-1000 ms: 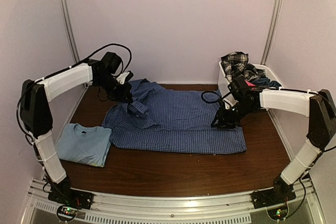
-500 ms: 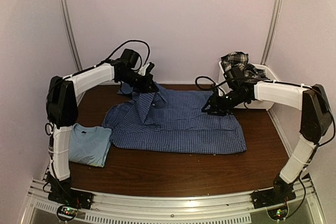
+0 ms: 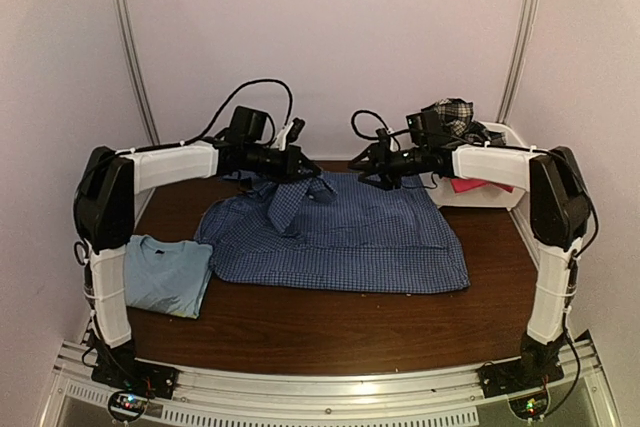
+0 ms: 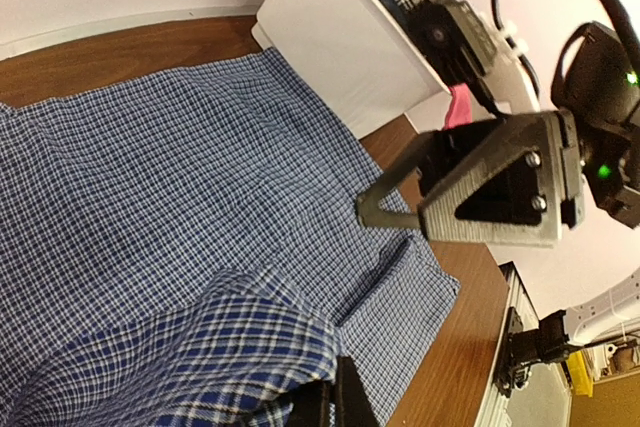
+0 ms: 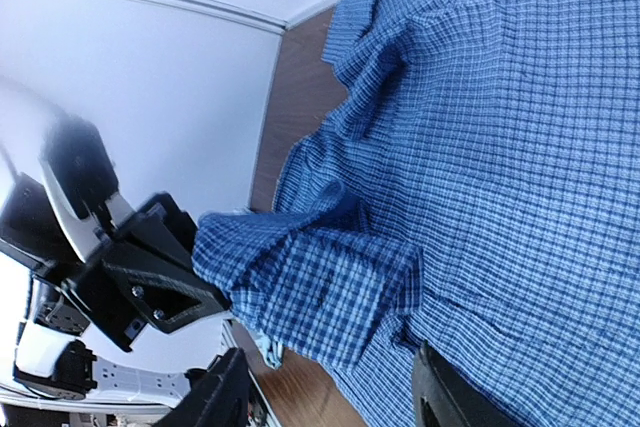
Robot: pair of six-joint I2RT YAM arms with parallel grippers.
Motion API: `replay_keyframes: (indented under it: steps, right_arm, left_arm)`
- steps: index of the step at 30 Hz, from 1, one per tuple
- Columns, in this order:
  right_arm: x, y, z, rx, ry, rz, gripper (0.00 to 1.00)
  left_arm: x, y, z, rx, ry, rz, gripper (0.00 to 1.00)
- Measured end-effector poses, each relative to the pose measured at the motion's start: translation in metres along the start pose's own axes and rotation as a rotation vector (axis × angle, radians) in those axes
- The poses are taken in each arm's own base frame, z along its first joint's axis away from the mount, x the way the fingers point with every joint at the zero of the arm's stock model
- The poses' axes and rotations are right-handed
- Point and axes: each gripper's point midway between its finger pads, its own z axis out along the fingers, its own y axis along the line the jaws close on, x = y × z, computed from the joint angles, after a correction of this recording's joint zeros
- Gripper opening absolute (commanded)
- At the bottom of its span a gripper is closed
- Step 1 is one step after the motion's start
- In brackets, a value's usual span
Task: Fold and stack the mixed laundry pile
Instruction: Adjust the 1/3-folded shirt at the center of the board.
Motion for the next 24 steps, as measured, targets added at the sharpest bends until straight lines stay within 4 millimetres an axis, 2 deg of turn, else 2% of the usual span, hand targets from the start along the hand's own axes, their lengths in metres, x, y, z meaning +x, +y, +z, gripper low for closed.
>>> replay_keyframes:
  steps: [2,6,11,16,21,22,24]
  right_arm:
    - [-0.004,0.006,0.005,-0.057,-0.009,0.047,0.65]
    - [0.000,0.011,0.009,-0.129,-0.013,0.141,0.75]
    - [0.023,0.017,0.020,-0.191,0.033,0.263,0.87]
    - [0.045,0.035,0.030,-0.297,0.067,0.360,0.94]
    - [0.047,0.058,0.034,-0.402,0.074,0.408,0.87]
    - [0.046,0.061,0.034,-0.420,0.072,0.415,0.83]
    - [0.046,0.067,0.034,-0.449,0.075,0.425,0.69]
  left_arm:
    - [0.008,-0.004,-0.011,0.007,-0.010,0.009,0.00]
    - [0.009,-0.021,-0.031,0.037,-0.066,0.060,0.00]
    - [0.001,-0.043,-0.050,0.082,-0.148,0.148,0.00]
    - [-0.001,-0.055,-0.061,0.117,-0.195,0.223,0.00]
    - [0.004,-0.059,-0.064,0.143,-0.206,0.256,0.00]
    - [0.005,-0.060,-0.064,0.146,-0.205,0.258,0.00]
    - [0.006,-0.062,-0.066,0.153,-0.209,0.267,0.00]
